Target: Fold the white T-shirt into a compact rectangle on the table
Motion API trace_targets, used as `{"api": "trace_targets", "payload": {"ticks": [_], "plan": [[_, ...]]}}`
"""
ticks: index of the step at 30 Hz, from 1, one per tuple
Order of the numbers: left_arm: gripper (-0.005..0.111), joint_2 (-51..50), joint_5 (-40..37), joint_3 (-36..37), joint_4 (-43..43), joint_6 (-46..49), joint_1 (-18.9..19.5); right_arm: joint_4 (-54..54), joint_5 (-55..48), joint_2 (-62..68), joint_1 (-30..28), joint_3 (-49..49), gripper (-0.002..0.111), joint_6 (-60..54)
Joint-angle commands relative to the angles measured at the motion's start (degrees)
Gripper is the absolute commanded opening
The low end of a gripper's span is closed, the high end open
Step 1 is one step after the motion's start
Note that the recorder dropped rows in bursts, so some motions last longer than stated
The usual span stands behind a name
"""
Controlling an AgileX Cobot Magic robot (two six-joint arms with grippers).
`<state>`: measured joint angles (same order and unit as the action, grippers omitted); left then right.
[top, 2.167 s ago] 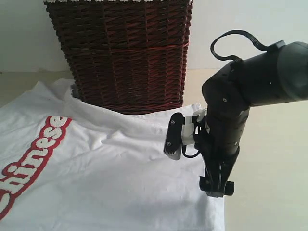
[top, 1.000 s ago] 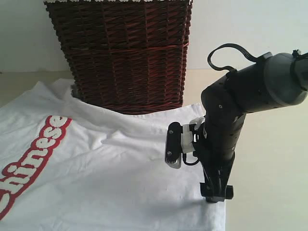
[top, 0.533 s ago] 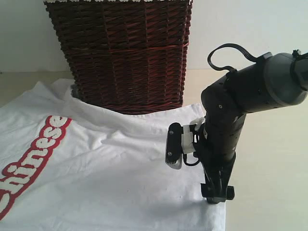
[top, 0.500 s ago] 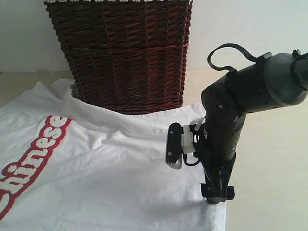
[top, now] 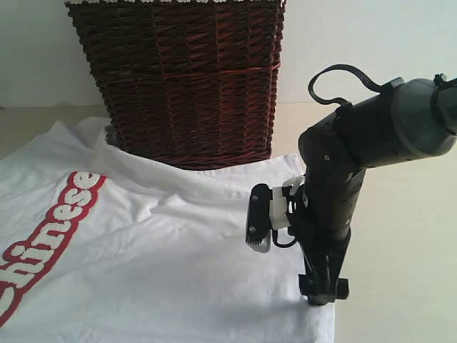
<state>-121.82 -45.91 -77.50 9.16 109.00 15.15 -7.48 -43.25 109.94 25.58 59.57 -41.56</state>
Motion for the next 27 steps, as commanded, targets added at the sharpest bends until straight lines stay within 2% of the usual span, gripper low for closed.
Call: {"api": "trace_targets", "payload": {"ticks": [1, 27], "plan": [[0.104, -0.67, 1.95, 0.01, 0.17, 0.19, 0.11, 1.47, 0.52, 0.13, -0.26, 0.27, 0.105, -0.27], [0.104, -0.67, 1.95, 0.01, 0.17, 0.19, 0.11, 0.88, 4.12, 2.00, -0.26, -2.65, 0.105, 2.69]]}}
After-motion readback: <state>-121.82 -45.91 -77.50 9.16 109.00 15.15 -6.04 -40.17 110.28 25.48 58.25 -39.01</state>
